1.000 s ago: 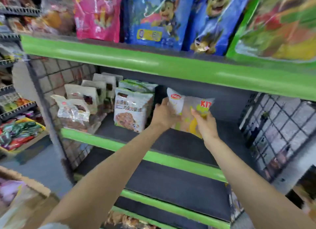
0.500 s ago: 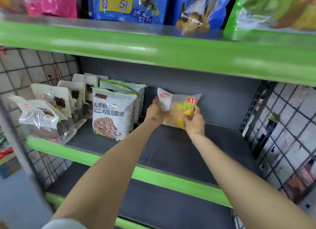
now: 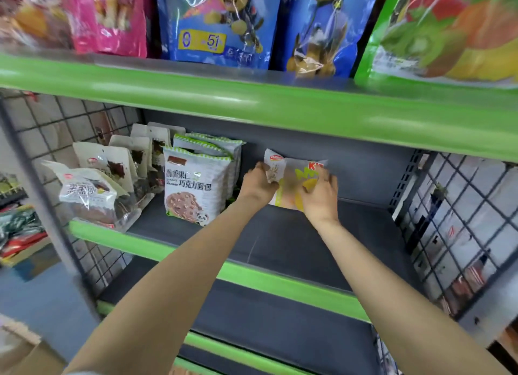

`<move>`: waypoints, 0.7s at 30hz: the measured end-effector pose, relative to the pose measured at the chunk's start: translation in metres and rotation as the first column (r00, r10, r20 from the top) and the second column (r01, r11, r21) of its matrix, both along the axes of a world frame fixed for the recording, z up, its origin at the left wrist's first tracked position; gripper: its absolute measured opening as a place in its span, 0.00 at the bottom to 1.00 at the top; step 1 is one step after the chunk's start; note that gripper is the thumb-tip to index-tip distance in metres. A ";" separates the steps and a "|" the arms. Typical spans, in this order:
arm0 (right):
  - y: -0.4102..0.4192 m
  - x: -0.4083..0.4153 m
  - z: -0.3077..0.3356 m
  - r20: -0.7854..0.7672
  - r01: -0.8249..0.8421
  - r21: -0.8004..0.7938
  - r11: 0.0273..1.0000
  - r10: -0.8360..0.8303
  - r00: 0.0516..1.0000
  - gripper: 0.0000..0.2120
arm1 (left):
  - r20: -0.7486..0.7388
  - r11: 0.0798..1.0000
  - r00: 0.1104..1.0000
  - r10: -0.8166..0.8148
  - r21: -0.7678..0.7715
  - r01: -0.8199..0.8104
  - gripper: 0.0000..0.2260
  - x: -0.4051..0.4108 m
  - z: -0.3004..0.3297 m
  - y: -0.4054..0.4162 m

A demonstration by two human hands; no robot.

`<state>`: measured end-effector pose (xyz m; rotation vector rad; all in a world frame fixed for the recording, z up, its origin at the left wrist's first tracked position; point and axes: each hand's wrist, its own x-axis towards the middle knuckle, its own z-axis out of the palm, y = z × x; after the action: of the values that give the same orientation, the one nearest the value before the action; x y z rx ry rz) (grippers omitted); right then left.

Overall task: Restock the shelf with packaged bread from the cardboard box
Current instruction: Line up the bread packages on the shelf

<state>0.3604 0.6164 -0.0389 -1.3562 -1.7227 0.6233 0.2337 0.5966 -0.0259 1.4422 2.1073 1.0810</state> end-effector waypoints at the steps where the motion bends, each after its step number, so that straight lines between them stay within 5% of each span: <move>1: -0.010 -0.002 0.003 0.002 -0.033 0.005 0.999 0.033 0.999 0.23 | 0.021 1.000 1.000 -0.017 0.022 0.016 0.16 0.000 0.003 -0.012; 6: -0.067 -0.025 0.017 0.009 -0.234 -0.040 0.971 0.234 0.972 0.15 | 0.051 0.993 0.998 -0.033 0.112 0.027 0.09 -0.010 0.019 -0.088; 13: -0.181 -0.103 0.013 0.113 -0.545 -0.083 0.834 0.552 0.826 0.11 | 0.058 0.963 0.964 0.259 0.068 -0.262 0.05 -0.087 0.004 -0.227; 21: -0.323 -0.214 -0.025 0.199 -0.750 -0.231 0.620 0.785 0.587 0.12 | -0.066 0.797 0.809 0.584 -0.139 -0.587 0.09 -0.202 -0.031 -0.406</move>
<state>0.1462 0.2933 -0.0642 -0.7098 -2.5734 1.0635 0.0318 0.1905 -0.0571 0.7252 2.6724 1.0663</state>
